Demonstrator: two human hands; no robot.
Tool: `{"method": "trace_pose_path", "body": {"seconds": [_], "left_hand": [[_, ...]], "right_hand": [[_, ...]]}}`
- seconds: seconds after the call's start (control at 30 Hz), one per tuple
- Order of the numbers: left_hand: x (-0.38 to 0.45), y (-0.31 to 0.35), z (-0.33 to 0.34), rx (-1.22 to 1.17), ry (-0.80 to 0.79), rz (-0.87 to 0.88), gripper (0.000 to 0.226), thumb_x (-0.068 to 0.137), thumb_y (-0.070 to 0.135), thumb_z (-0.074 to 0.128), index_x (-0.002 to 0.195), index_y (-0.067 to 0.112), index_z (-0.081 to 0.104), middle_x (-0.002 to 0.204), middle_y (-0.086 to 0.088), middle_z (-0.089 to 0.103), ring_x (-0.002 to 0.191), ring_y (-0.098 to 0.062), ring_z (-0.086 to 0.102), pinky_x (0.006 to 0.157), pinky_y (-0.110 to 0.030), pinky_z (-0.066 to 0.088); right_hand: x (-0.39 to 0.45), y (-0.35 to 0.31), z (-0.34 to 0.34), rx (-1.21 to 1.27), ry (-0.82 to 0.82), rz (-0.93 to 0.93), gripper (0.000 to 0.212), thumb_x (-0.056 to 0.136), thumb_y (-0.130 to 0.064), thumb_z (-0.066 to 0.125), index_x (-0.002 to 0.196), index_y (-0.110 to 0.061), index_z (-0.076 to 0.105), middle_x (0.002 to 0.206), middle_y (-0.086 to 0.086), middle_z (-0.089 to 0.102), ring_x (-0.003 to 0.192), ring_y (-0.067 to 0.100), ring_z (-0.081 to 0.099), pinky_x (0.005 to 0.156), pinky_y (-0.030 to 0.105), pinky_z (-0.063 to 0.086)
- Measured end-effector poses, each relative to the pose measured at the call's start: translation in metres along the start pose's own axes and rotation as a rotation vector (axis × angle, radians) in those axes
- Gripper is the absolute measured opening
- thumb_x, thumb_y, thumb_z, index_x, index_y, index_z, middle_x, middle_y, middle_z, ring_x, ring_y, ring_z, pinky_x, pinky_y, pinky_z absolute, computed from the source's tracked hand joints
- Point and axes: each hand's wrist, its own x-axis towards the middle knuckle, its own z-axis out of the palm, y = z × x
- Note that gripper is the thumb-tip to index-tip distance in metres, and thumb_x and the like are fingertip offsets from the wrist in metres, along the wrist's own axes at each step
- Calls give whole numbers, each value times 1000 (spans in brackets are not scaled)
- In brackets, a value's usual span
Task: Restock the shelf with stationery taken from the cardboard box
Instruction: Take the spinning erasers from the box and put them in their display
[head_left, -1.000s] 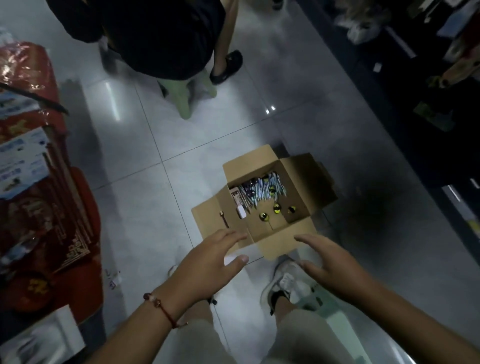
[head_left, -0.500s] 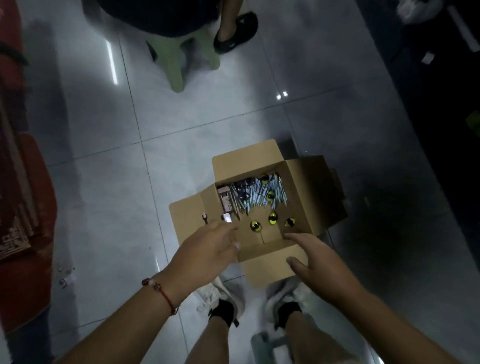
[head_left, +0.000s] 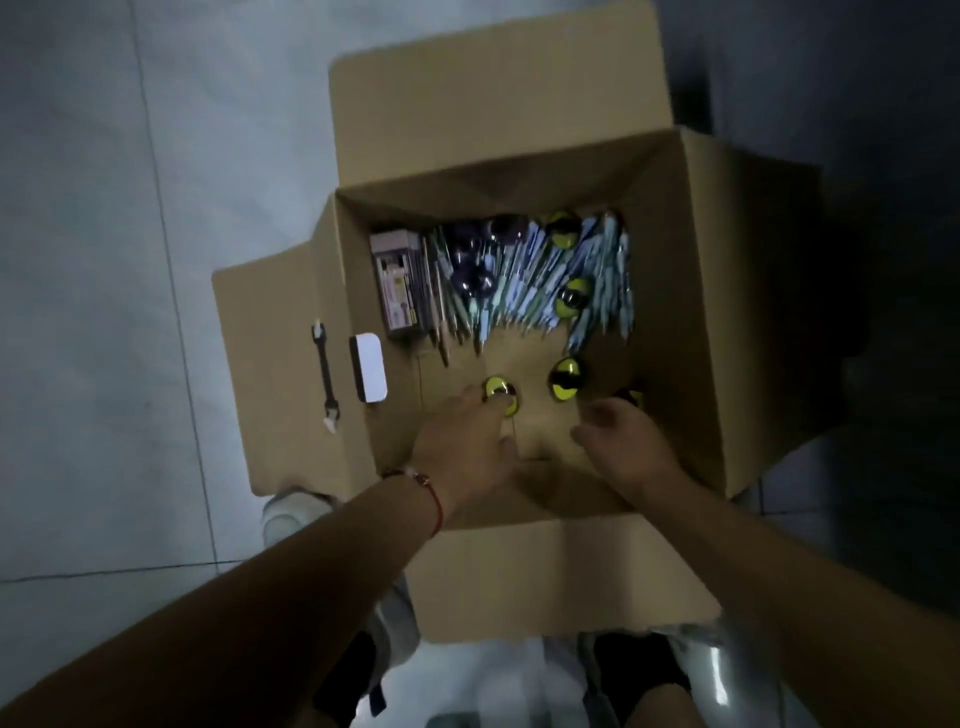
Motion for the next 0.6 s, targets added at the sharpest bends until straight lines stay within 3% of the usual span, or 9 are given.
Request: {"method": "trace_pose_path", "body": {"seconds": [0.07,0.17,0.3,0.43,0.53,0.6], "left_hand": [[19,-6,30,-1,27,-71,55,93,34,54,144,23,38,134,-7,43,118,-29,48,91,-38,46],[43,-14,60,-11,96,-117,62,91,39,58,145,25,32,138,-9,38,120,-28,44,92,-39,46],[69,-17,75,5,179,-134,57,90,39,61,139,24,39,137,-11,34,116,-29,45,87,-41,50],[81,-15,82,85,175,-136,41,88,22,65,124,17,47,131,-13,35,109,-30,46,82,-37,50],[79,-18,90,113,109,-120,44,89,9,58,130,15,45,130,-16,38,114,-34,43,86,-39,45],[77,-23,93,6,100,-126,46,89,8,56,133,15,45,130,-16,43,116,-35,44,93,-42,44]], "right_hand": [[25,9,11,7,31,-5,32,88,-18,62,119,-13,60,118,10,64,113,30,58,86,32,43],[55,12,21,-43,111,-16,37,90,-20,61,126,-12,55,127,13,60,117,33,55,91,35,43],[79,5,25,-63,190,-97,46,93,-22,61,136,-16,48,134,9,54,121,29,53,92,36,44],[96,-5,23,-85,202,-122,41,93,-25,62,131,-17,50,125,7,59,113,28,57,87,38,46],[105,-5,29,-132,142,-49,46,90,-31,66,129,-13,49,127,11,59,116,33,55,90,41,46],[108,-4,35,-128,161,5,52,88,-35,69,129,-10,48,129,13,57,119,35,54,92,40,44]]}}
